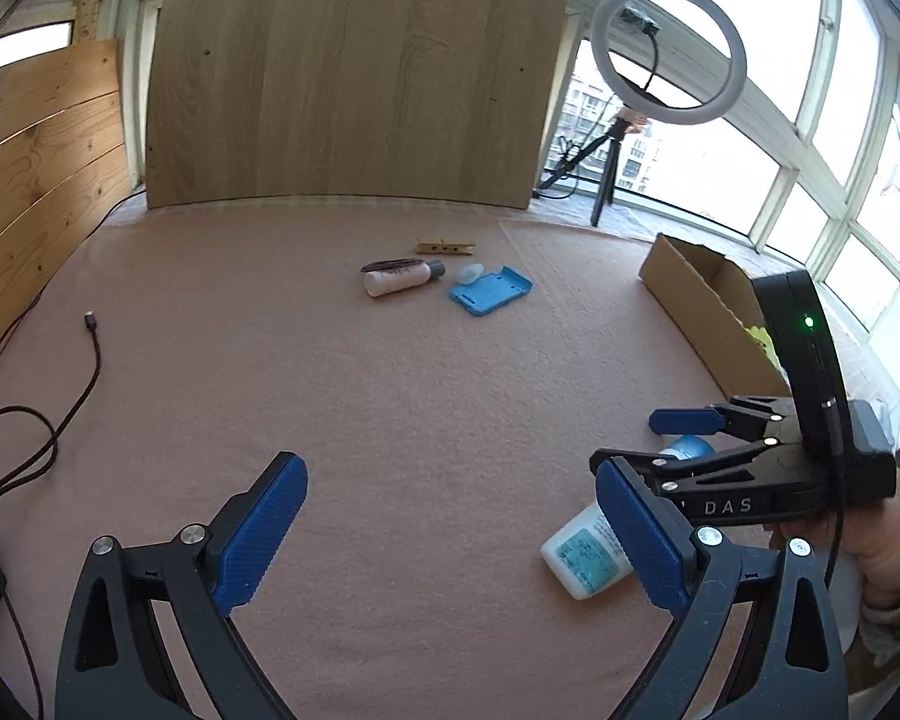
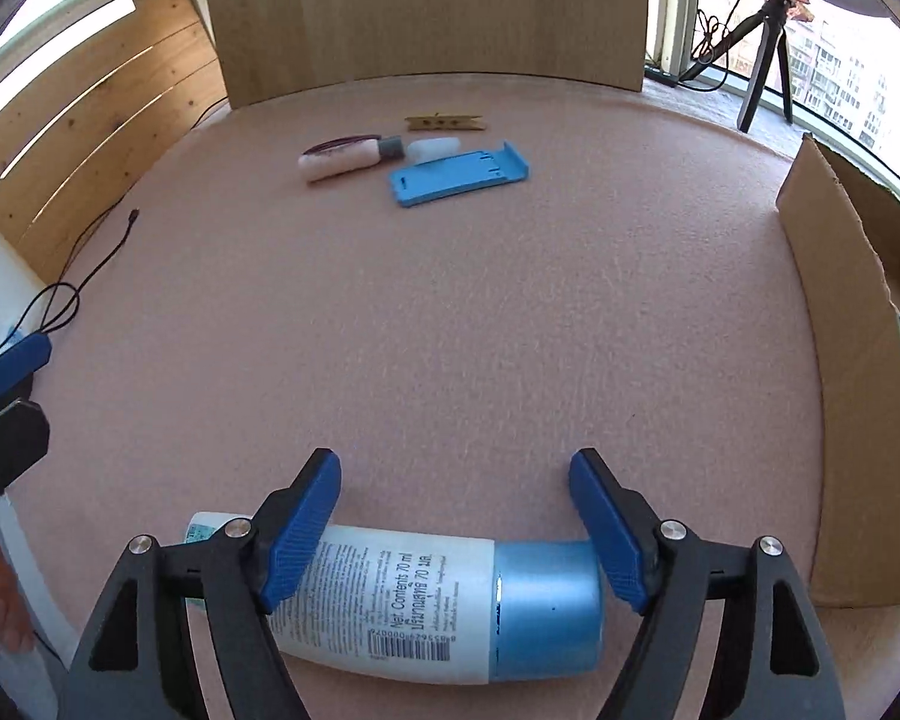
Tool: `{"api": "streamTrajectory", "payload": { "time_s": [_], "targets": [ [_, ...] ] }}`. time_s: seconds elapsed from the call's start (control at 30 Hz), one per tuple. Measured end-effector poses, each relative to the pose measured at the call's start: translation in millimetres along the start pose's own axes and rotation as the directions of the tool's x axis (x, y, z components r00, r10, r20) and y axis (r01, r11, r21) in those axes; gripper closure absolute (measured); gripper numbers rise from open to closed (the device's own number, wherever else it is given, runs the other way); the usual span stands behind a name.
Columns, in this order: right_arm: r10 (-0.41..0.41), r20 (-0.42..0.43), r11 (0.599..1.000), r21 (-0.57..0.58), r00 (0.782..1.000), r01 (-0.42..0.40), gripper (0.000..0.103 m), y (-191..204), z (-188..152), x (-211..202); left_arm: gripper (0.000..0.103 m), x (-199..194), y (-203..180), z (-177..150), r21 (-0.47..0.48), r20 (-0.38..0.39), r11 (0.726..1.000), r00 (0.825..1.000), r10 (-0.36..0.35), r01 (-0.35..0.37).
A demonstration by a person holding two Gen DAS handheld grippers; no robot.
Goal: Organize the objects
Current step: 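Close the left gripper on the lotion bottle's other end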
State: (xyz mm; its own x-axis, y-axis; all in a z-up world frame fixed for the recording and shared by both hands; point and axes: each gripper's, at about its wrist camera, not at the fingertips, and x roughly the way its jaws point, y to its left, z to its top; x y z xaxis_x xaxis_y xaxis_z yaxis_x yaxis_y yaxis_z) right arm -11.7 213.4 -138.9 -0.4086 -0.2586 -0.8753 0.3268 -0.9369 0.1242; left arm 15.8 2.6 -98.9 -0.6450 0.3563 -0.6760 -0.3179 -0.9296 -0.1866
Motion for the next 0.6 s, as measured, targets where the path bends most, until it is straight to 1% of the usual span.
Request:
{"api": "streamTrajectory", "payload": {
  "time_s": [0.07,0.13,0.17,0.23,0.27,0.3,0.33,0.37,0.4,0.43,0.47,0.5,0.53,0.57,0.6],
  "targets": [
    [0.061,-0.002,0.998,0.000,0.998,-0.061,0.029,-7.9,3.4,-7.9,0.004,3.4,-15.4,-3.1,0.101,-0.007,0.994,0.999,-0.048,0.049],
    [0.104,0.026,0.994,-0.016,0.994,-0.103,0.029,-20.5,9.5,-24.5,0.004,9.0,-32.2,-7.3,0.201,-0.029,0.974,0.994,-0.105,0.109],
    [0.138,0.024,0.989,-0.050,0.990,-0.137,0.029,-25.2,13.6,-32.2,0.004,12.9,-39.9,-9.8,0.244,-0.043,0.960,0.990,-0.132,0.139],
    [0.202,-0.010,0.964,-0.175,0.979,-0.200,0.029,-27.9,21.7,-49.2,0.004,21.9,-54.0,-14.9,0.319,-0.091,0.927,0.980,-0.176,0.196],
    [0.207,-0.032,0.941,-0.268,0.978,-0.208,0.028,-23.4,23.8,-57.6,0.004,26.5,-60.1,-17.2,0.349,-0.119,0.910,0.973,-0.196,0.226],
    [0.201,-0.061,0.901,-0.379,0.978,-0.210,0.027,-16.4,21.9,-66.4,0.004,30.5,-65.1,-19.7,0.376,-0.143,0.892,0.967,-0.211,0.250],
    [0.188,-0.094,0.837,-0.505,0.978,-0.209,0.027,-7.3,16.7,-73.5,0.004,34.4,-69.1,-22.1,0.400,-0.160,0.878,0.963,-0.216,0.264],
    [0.168,-0.125,0.745,-0.634,0.978,-0.209,0.026,2.0,6.9,-79.6,0.004,37.7,-71.8,-24.8,0.419,-0.178,0.864,0.958,-0.223,0.279],
    [0.140,-0.146,0.632,-0.748,0.979,-0.201,0.027,10.3,-4.9,-82.2,0.004,41.0,-73.7,-27.0,0.435,-0.196,0.850,0.952,-0.234,0.298],
    [0.111,-0.164,0.519,-0.832,0.980,-0.198,0.027,16.2,-17.8,-81.9,0.005,43.8,-74.2,-29.3,0.446,-0.209,0.840,0.949,-0.238,0.309],
    [0.079,-0.197,0.423,-0.881,0.977,-0.212,0.027,20.5,-28.5,-77.7,0.005,46.5,-73.6,-32.2,0.453,-0.222,0.834,0.946,-0.237,0.315],
    [0.050,-0.222,0.356,-0.907,0.974,-0.225,0.027,22.0,-36.6,-72.3,0.008,50.1,-72.9,-34.0,0.455,-0.237,0.830,0.942,-0.236,0.323],
    [0.031,-0.235,0.317,-0.919,0.971,-0.233,0.027,22.6,-39.5,-65.9,0.012,53.2,-71.8,-35.1,0.453,-0.253,0.827,0.938,-0.238,0.332],
    [0.022,-0.246,0.298,-0.924,0.969,-0.241,0.027,22.2,-39.7,-59.6,0.014,55.9,-70.5,-36.5,0.448,-0.270,0.826,0.933,-0.239,0.341],
    [0.014,-0.254,0.284,-0.926,0.967,-0.247,0.027,22.5,-38.4,-53.6,0.021,59.1,-69.1,-37.0,0.440,-0.286,0.826,0.926,-0.244,0.354]
  ]
}}
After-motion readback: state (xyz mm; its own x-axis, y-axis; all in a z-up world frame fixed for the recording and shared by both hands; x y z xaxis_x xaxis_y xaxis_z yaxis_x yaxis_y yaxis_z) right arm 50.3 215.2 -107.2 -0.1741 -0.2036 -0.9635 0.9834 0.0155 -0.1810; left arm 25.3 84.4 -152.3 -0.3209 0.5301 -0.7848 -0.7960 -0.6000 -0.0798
